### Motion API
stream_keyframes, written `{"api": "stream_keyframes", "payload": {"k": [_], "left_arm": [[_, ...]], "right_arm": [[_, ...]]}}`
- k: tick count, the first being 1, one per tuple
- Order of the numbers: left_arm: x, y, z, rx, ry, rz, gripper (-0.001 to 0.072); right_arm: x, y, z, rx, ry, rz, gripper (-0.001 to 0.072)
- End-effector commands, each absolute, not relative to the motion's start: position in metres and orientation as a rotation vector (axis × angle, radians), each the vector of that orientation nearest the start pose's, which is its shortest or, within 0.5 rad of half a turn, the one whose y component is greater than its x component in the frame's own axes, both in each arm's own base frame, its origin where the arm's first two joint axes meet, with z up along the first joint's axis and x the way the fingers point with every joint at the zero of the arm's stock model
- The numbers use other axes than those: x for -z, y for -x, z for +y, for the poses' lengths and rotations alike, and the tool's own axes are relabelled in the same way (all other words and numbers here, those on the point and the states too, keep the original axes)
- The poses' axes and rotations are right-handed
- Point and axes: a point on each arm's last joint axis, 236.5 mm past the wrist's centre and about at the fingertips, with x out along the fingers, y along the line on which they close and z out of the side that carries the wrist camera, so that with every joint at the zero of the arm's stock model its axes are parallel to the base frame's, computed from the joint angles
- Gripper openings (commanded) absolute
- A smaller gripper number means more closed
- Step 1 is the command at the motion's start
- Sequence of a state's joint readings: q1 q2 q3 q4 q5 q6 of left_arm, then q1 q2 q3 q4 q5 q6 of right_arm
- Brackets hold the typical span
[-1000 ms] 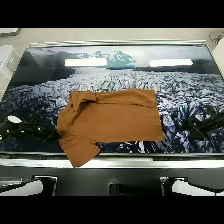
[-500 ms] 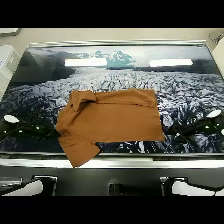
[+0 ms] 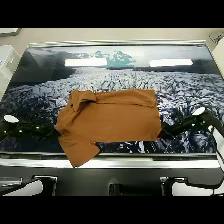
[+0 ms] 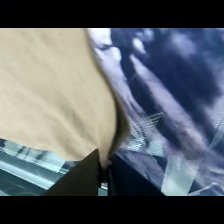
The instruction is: Fold the clothes and pants, and hang the long-sleeved shirts on hangers.
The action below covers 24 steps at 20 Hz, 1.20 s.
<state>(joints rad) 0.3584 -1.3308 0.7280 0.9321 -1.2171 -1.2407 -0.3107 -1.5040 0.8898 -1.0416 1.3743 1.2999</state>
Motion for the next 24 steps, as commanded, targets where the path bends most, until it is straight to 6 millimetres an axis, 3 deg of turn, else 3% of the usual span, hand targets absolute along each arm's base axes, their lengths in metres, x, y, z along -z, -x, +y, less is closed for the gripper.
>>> {"api": "stream_keyframes", "payload": {"k": [1, 3, 4, 6, 8, 10, 12, 13, 15, 16, 18, 20, 22, 24], "left_arm": [[0.075, -0.287, -0.035, 0.257, 0.712, 1.504, 0.0027], [0.024, -0.327, -0.021, 0.266, 0.618, 1.338, 0.0027], [-0.015, -0.351, -0.012, 0.266, 0.554, 1.218, 0.0026], [-0.129, -0.391, 0.000, 0.272, 0.413, 0.924, 0.0027], [-0.265, -0.401, 0.003, 0.263, 0.253, 0.597, 0.0027], [-0.389, -0.375, -0.003, 0.238, 0.134, 0.295, 0.0027], [-0.491, -0.323, -0.017, 0.216, 0.041, 0.024, 0.0027], [-0.531, -0.293, -0.026, 0.205, 0.004, -0.098, 0.0027], [-0.579, -0.239, -0.041, 0.199, -0.012, -0.256, 0.0027], [-0.592, -0.216, -0.049, 0.201, -0.016, -0.304, 0.0027], [-0.603, -0.178, -0.061, 0.198, -0.041, -0.367, 0.0027], [-0.610, -0.152, -0.063, 0.170, -0.040, -0.406, 0.0027], [-0.613, -0.137, -0.057, 0.118, -0.030, -0.427, 0.0026], [-0.614, -0.130, -0.058, 0.116, -0.026, -0.437, 0.0026]], "right_arm": [[0.071, -0.279, 0.049, -0.360, -0.662, 1.711, 0.0044], [0.027, -0.321, 0.040, -0.381, -0.578, 1.533, 0.0042], [-0.005, -0.347, 0.032, -0.377, -0.522, 1.419, 0.0042], [-0.100, -0.400, 0.013, -0.345, -0.375, 1.127, 0.0042], [-0.221, -0.428, -0.004, -0.295, -0.210, 0.816, 0.0042], [-0.347, -0.417, -0.012, -0.225, -0.057, 0.512, 0.0042], [-0.445, -0.377, -0.011, -0.159, 0.044, 0.265, 0.0042], [-0.490, -0.349, -0.006, -0.129, 0.080, 0.130, 0.0042], [-0.552, -0.288, 0.000, -0.061, 0.132, -0.084, 0.0042], [-0.567, -0.260, 0.001, -0.027, 0.137, -0.139, 0.0042], [-0.578, -0.215, -0.001, 0.039, 0.130, -0.180, 0.0042], [-0.582, -0.181, -0.005, 0.099, 0.149, -0.205, 0.0042], [-0.586, -0.161, -0.007, 0.130, 0.126, -0.230, 0.0042], [-0.587, -0.155, -0.006, 0.132, 0.084, -0.240, 0.0042]]}}
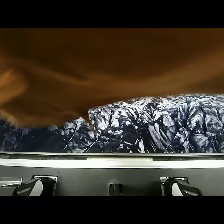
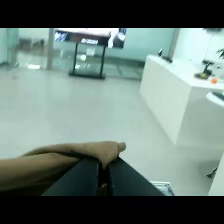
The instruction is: Fold the clothes and pants, and hang the long-sleeved shirts on hangers.
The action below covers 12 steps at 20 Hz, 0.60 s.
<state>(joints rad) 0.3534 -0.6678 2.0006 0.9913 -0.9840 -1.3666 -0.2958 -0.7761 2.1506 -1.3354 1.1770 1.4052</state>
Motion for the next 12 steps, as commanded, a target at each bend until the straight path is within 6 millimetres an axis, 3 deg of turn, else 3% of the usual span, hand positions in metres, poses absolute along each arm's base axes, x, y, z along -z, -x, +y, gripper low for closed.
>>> {"api": "stream_keyframes", "payload": {"k": [1, 3, 4, 5, 6, 8, 9, 12], "left_arm": [[-0.613, -0.131, -0.058, 0.117, -0.018, -0.430, 0.0026], [-0.605, -0.142, -0.056, 0.119, -0.015, -0.388, 0.0025], [-0.593, -0.156, -0.054, 0.124, -0.011, -0.327, 0.0025], [-0.569, -0.178, -0.051, 0.138, 0.018, -0.214, 0.0025], [-0.537, -0.201, -0.048, 0.158, 0.072, -0.073, 0.0025], [-0.452, -0.250, -0.047, 0.226, 0.181, 0.254, 0.0025], [-0.411, -0.270, -0.045, 0.247, 0.233, 0.384, 0.0025], [-0.260, -0.317, -0.049, 0.277, 0.370, 0.726, 0.0025]], "right_arm": [[-0.584, -0.158, -0.007, 0.128, 0.055, -0.227, 0.0042], [-0.564, -0.173, -0.011, 0.124, 0.029, -0.135, 0.0042], [-0.540, -0.188, -0.014, 0.120, 0.014, -0.030, 0.0041], [-0.506, -0.204, -0.018, 0.115, -0.017, 0.120, 0.0041], [-0.453, -0.221, -0.020, 0.095, -0.041, 0.345, 0.0040], [-0.344, -0.250, -0.020, 0.042, -0.147, 0.768, 0.0039], [-0.300, -0.267, -0.017, 0.001, -0.197, 0.895, 0.0039], [-0.153, -0.312, -0.020, -0.016, -0.329, 1.124, 0.0039]]}}
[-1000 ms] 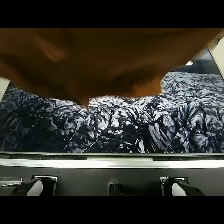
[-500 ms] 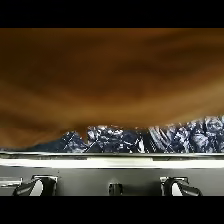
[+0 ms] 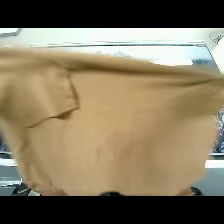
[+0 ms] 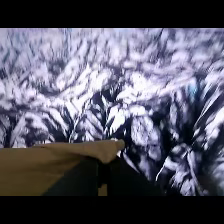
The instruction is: Fold the clothes and pants, and hang the long-sleeved shirts on hangers.
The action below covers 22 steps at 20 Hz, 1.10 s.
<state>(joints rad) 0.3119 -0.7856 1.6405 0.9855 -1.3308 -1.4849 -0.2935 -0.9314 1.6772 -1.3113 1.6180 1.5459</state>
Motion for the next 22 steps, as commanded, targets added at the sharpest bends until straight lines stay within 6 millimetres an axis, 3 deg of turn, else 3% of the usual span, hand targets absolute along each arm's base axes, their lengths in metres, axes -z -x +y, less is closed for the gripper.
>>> {"api": "stream_keyframes", "payload": {"k": [1, 3, 4, 5, 7, 9, 12, 15, 17, 22], "left_arm": [[-0.204, -0.329, -0.053, 0.279, 0.401, 0.823, 0.0024], [-0.105, -0.348, -0.061, 0.249, 0.481, 0.990, 0.0024], [-0.069, -0.359, -0.063, 0.234, 0.493, 1.040, 0.0024], [-0.040, -0.375, -0.062, 0.213, 0.497, 1.064, 0.0025], [-0.008, -0.413, -0.055, 0.156, 0.520, 1.044, 0.0026], [0.001, -0.451, -0.046, 0.115, 0.545, 0.980, 0.0026], [-0.006, -0.500, -0.036, 0.074, 0.535, 0.854, 0.0026], [-0.022, -0.541, -0.032, 0.054, 0.517, 0.732, 0.0026], [-0.021, -0.559, -0.036, 0.054, 0.508, 0.700, 0.0027], [0.021, -0.567, -0.064, 0.072, 0.495, 0.756, 0.0027]], "right_arm": [[-0.107, -0.319, -0.018, -0.021, -0.333, 1.187, 0.0039], [-0.031, -0.335, -0.003, -0.072, -0.298, 1.324, 0.0039], [-0.002, -0.351, 0.002, -0.077, -0.261, 1.365, 0.0039], [0.016, -0.372, 0.005, -0.075, -0.234, 1.367, 0.0040], [0.031, -0.433, 0.008, -0.043, -0.240, 1.271, 0.0040], [0.017, -0.496, 0.012, -0.036, -0.250, 1.112, 0.0040], [-0.007, -0.556, 0.010, -0.006, -0.293, 0.919, 0.0040], [-0.006, -0.579, 0.002, 0.029, -0.327, 0.828, 0.0041], [-0.005, -0.590, -0.001, 0.036, -0.333, 0.785, 0.0041], [0.013, -0.600, -0.003, 0.058, -0.369, 0.767, 0.0042]]}}
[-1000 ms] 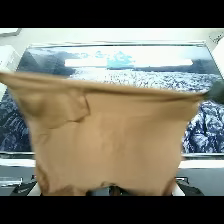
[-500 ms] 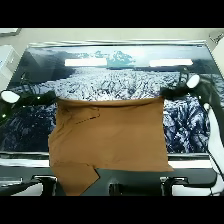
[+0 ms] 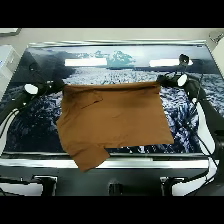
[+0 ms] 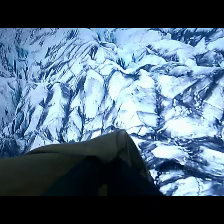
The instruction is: Fold the clothes and pants, and hang the long-sleeved shirts on hangers.
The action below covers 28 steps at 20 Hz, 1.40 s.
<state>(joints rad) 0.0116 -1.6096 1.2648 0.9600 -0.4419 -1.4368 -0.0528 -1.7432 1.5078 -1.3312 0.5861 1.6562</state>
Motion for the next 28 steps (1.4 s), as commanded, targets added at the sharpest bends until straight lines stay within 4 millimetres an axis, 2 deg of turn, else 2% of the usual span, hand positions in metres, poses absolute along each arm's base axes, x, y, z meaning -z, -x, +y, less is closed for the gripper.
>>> {"api": "stream_keyframes", "payload": {"k": [1, 3, 5, 7, 10, 12, 14, 16, 18, 19, 21, 24, 28], "left_arm": [[0.024, -0.567, -0.070, 0.080, 0.492, 0.762, 0.0027], [0.018, -0.571, -0.080, 0.089, 0.499, 0.732, 0.0027], [0.001, -0.579, -0.089, 0.103, 0.511, 0.688, 0.0028], [-0.007, -0.584, -0.094, 0.115, 0.508, 0.669, 0.0028], [0.004, -0.579, -0.106, 0.119, 0.536, 0.704, 0.0028], [0.000, -0.570, -0.109, 0.141, 0.544, 0.747, 0.0028], [-0.011, -0.546, -0.105, 0.181, 0.539, 0.837, 0.0027], [-0.007, -0.499, -0.100, 0.235, 0.491, 1.031, 0.0028], [0.016, -0.441, -0.100, 0.274, 0.470, 1.289, 0.0028], [0.030, -0.420, -0.103, 0.280, 0.474, 1.376, 0.0028], [0.055, -0.394, -0.108, 0.252, 0.511, 1.468, 0.0028], [0.072, -0.378, -0.112, 0.244, 0.516, 1.514, 0.0028], [0.071, -0.382, -0.111, 0.238, 0.517, 1.494, 0.0028]], "right_arm": [[0.011, -0.604, -0.005, 0.065, -0.378, 0.747, 0.0041], [-0.001, -0.612, -0.013, 0.080, -0.389, 0.691, 0.0041], [-0.009, -0.612, -0.035, 0.124, -0.426, 0.685, 0.0041], [0.000, -0.599, -0.054, 0.170, -0.482, 0.749, 0.0041], [0.025, -0.573, -0.048, 0.141, -0.401, 0.904, 0.0041], [0.027, -0.560, -0.048, 0.133, -0.376, 0.963, 0.0041], [0.012, -0.536, -0.060, 0.150, -0.329, 1.025, 0.0042], [-0.001, -0.500, -0.068, 0.171, -0.316, 1.131, 0.0041], [0.002, -0.460, -0.063, 0.163, -0.316, 1.290, 0.0042], [0.010, -0.446, -0.058, 0.147, -0.312, 1.356, 0.0042], [0.031, -0.430, -0.053, 0.144, -0.327, 1.425, 0.0042], [0.049, -0.421, -0.052, 0.118, -0.301, 1.470, 0.0042], [0.051, -0.421, -0.052, 0.108, -0.289, 1.474, 0.0042]]}}
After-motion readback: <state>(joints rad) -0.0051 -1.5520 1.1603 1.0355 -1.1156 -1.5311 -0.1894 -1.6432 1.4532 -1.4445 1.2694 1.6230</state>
